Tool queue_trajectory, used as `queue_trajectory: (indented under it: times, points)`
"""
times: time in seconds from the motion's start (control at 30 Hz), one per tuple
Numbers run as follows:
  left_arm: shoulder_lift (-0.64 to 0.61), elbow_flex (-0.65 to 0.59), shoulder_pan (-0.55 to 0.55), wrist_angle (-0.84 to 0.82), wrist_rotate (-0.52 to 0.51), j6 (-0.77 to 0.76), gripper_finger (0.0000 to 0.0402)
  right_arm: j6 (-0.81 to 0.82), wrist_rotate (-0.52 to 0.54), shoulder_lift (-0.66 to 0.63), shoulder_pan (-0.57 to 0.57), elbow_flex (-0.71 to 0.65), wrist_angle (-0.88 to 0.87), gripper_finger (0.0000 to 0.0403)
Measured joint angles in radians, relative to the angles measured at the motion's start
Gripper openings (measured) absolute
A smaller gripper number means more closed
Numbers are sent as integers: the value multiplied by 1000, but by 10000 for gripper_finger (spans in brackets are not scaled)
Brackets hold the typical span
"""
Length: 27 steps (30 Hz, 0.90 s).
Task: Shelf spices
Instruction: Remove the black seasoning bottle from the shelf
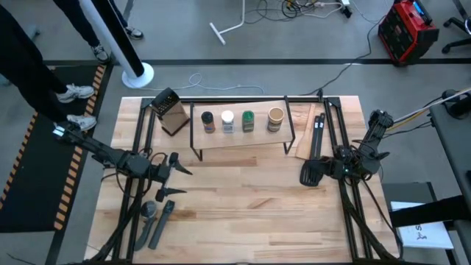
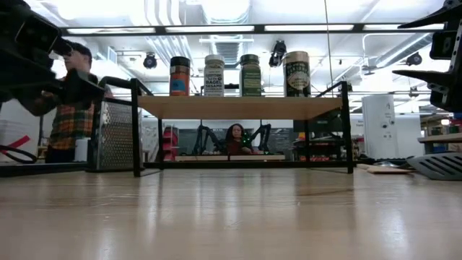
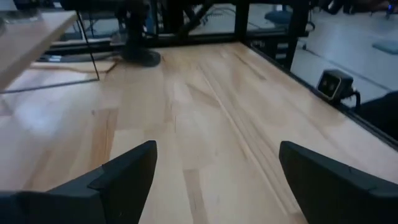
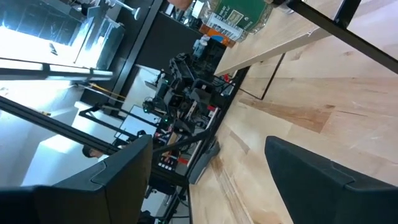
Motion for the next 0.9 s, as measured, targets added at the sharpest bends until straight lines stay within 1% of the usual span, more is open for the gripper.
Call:
queue_trajectory:
  times: [0.1,0.17,0.27,0.4,0.47,0.53,0.67,0.8,0.9]
  points:
    - [0,0,0,8,-6,-50,327,-11,0,0,0,0,0,297]
    - [0,0,0,10,-28,-95,327,-42,-6,0,0,0,0,300]
    - [0,0,1,11,-31,-172,327,-81,-10,0,0,0,0,303]
    - [1,2,1,10,-31,-273,327,-125,-9,0,0,0,0,299]
    - [8,17,0,-2,-30,-295,327,-157,-6,0,0,0,0,294]
    - [20,43,0,-29,-24,-301,327,-180,7,0,0,0,0,289]
    - [61,121,0,-138,-13,-302,327,-218,16,0,0,0,2,279]
    - [118,215,0,-250,-1,-334,327,-270,-67,0,0,0,11,271]
    - [172,304,0,-313,-1,-357,327,-330,-108,0,0,0,51,266]
